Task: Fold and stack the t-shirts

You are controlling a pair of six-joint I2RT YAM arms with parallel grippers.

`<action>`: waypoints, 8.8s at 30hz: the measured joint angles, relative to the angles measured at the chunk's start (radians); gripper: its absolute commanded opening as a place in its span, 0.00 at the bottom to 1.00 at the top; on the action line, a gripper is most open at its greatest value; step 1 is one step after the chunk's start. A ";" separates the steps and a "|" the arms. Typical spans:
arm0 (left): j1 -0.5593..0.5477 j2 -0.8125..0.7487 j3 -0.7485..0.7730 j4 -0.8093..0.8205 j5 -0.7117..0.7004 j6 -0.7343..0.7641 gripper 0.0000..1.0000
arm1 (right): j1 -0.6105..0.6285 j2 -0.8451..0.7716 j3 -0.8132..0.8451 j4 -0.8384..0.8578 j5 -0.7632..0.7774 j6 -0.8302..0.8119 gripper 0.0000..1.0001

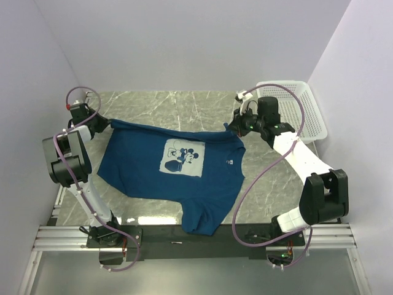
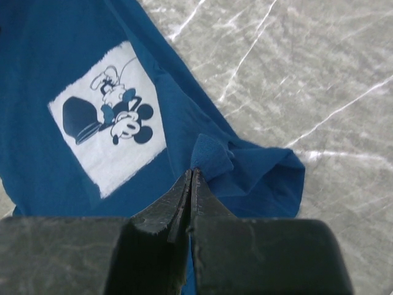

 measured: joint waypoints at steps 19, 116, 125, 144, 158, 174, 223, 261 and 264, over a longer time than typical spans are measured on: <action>0.018 -0.011 -0.059 -0.029 -0.003 0.001 0.01 | 0.000 -0.069 -0.082 -0.006 0.006 -0.022 0.04; 0.120 -1.144 -0.626 -0.351 0.249 0.055 0.70 | 0.166 0.518 0.230 -0.315 0.099 -0.050 0.47; 0.120 -1.142 -0.627 -0.351 0.258 0.055 0.70 | 0.166 0.474 0.183 -0.318 0.072 -0.076 0.21; 0.120 -1.120 -0.632 -0.349 0.271 0.055 0.70 | 0.513 0.330 0.132 -0.552 -0.089 -0.426 0.53; 0.120 -1.076 -0.632 -0.344 0.288 0.054 0.69 | 0.284 0.235 0.096 -0.470 0.006 -0.428 0.54; 0.119 -1.071 -0.632 -0.341 0.309 0.054 0.69 | 0.566 0.428 0.154 -0.339 0.388 -0.263 0.52; 0.119 -1.057 -0.632 -0.328 0.320 0.054 0.70 | 0.568 0.404 0.200 -0.410 0.238 -0.272 0.12; 0.119 -1.052 -0.632 -0.328 0.320 0.054 0.70 | 0.491 0.378 0.262 -0.518 -0.042 -0.245 0.47; 0.119 -1.051 -0.632 -0.327 0.320 0.054 0.70 | 0.317 0.359 0.244 -0.470 0.036 -0.188 0.48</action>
